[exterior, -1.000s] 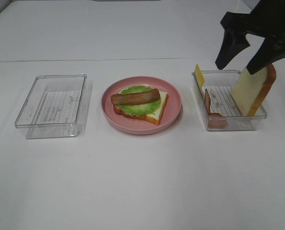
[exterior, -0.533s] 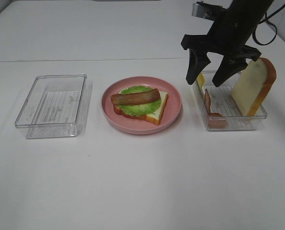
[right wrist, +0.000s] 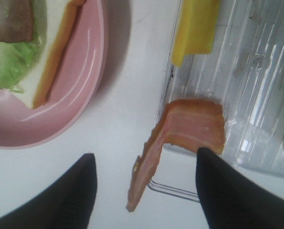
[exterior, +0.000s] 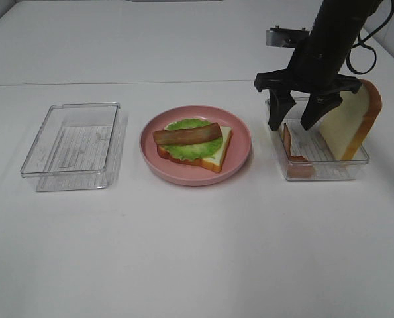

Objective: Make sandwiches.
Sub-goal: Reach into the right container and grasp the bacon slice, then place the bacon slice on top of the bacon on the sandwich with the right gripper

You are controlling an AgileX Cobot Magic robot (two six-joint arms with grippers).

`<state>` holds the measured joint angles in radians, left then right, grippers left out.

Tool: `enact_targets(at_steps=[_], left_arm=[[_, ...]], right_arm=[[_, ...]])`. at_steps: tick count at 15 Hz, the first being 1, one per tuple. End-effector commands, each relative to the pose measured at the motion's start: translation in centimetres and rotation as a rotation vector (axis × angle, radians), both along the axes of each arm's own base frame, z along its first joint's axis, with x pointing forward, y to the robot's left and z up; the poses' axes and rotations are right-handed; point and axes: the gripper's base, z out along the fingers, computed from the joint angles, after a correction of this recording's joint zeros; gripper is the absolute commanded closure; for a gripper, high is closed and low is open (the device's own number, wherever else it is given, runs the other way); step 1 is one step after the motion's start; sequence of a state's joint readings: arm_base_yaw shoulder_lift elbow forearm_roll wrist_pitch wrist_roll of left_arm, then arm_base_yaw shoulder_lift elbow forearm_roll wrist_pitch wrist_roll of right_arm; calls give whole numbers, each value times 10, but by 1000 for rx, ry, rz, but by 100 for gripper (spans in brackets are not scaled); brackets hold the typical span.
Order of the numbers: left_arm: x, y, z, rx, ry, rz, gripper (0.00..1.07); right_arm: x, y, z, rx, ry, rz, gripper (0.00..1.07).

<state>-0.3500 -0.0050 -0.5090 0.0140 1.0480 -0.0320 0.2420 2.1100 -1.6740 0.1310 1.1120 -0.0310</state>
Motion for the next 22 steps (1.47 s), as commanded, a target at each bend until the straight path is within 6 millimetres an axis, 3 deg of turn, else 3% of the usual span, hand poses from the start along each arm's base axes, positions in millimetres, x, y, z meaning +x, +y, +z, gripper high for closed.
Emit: enact_targets(at_steps=[1,5,9,14,19,20,22], left_arm=[[-3,1,0,-10,-25,-3,34],[-3,1,0,-10,-25,-3,34],[-3,1,0,-10,-25,-3,34],[-3,1,0,-10,-25,-3,34],[-3,1,0,-10,-25,-3,34],[-3,1,0,-10,-25,-3,34],[-3,1,0,-10,-25,-3,34]], right_arm=[[2,3,-9,4,15,-8,53],[3,3,-20,-5,48,-5,68],[2,3,-21,-11,68,2,104],[-3,2,-12,-12,89,12,107],[-21,2,54,57,-21,37,107],[-32,10,84,196,-78,108,107],[-38,21,97,335,-97,145,107]])
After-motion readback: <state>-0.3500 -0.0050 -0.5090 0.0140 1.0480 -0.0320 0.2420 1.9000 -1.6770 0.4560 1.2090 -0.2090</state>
